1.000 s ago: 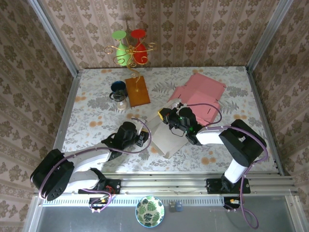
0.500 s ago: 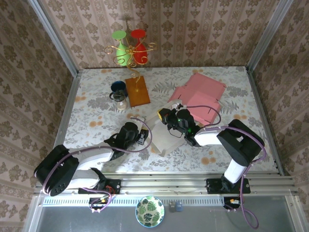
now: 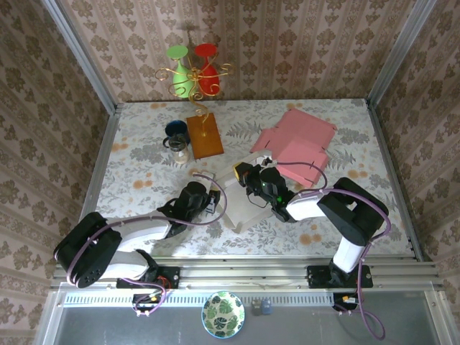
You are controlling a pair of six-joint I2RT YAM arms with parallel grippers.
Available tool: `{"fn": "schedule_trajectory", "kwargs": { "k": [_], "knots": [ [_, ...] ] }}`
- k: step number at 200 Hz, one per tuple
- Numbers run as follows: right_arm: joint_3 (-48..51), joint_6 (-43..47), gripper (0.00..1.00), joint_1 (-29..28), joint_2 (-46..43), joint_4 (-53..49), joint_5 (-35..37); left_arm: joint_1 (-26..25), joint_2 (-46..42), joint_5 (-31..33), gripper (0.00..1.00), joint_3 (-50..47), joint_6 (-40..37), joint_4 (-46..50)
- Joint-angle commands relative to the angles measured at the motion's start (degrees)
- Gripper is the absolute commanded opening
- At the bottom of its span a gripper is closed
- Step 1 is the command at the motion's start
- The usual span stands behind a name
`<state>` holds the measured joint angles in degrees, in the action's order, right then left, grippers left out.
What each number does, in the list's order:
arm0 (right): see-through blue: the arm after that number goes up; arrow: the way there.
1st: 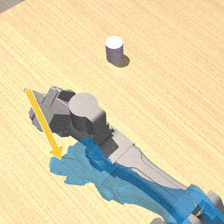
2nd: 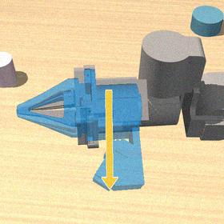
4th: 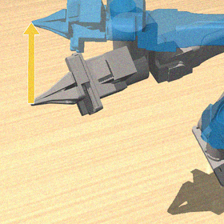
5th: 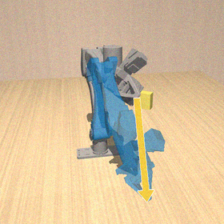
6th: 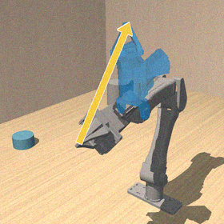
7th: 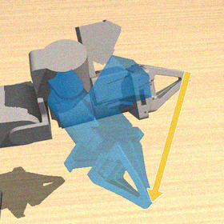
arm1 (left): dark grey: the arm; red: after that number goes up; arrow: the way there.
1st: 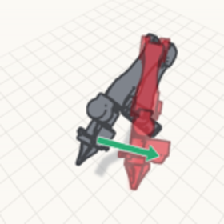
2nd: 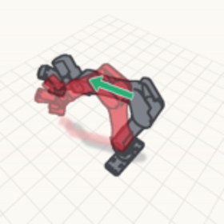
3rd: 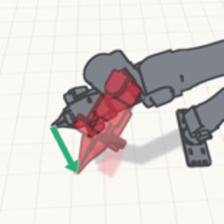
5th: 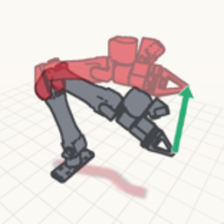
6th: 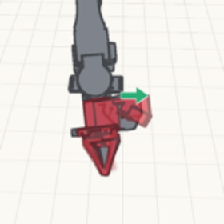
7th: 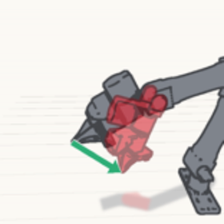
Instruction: Fold the paper box
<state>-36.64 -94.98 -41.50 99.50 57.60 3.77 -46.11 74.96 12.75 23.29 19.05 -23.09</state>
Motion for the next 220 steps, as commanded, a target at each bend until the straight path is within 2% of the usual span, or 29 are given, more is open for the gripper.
{"fn": "schedule_trajectory", "kwargs": {
  "k": [1, 45, 74, 144, 155, 175, 220],
  "knots": [
    [1.8, -1.1, 0.00, -2.0, 1.4, -4.9, -2.0, 0.1, 1.4, 3.6, 0.30, 1.1, 1.7, -3.9],
    [1.3, -1.9, 0.00, -2.3, 1.8, -5.1, -2.0, 0.0, 4.6, 4.4, 0.23, 3.0, 3.3, -4.8],
    [0.7, -2.0, 0.00, -2.5, 1.7, -6.2, -1.9, -0.6, 6.1, 7.3, 0.20, 4.5, 5.1, -4.3],
    [-0.3, -4.1, 0.00, -2.8, 1.8, -7.8, -1.0, -3.3, 9.1, 10.8, 0.16, 7.6, 5.9, -3.3],
    [-0.4, -4.4, 0.00, -2.8, 1.7, -8.2, -0.9, -3.5, 9.3, 11.0, 0.12, 7.9, 5.5, -3.6],
    [-0.5, -4.9, 0.00, -2.8, 1.5, -8.8, -0.7, -3.9, 9.7, 11.2, 0.00, 8.0, 4.8, -4.0],
    [-1.6, -5.9, 0.00, -2.8, 0.1, -12.6, -0.3, -4.0, 10.2, 10.8, 0.00, 7.3, 4.3, -6.1]
  ]
}}
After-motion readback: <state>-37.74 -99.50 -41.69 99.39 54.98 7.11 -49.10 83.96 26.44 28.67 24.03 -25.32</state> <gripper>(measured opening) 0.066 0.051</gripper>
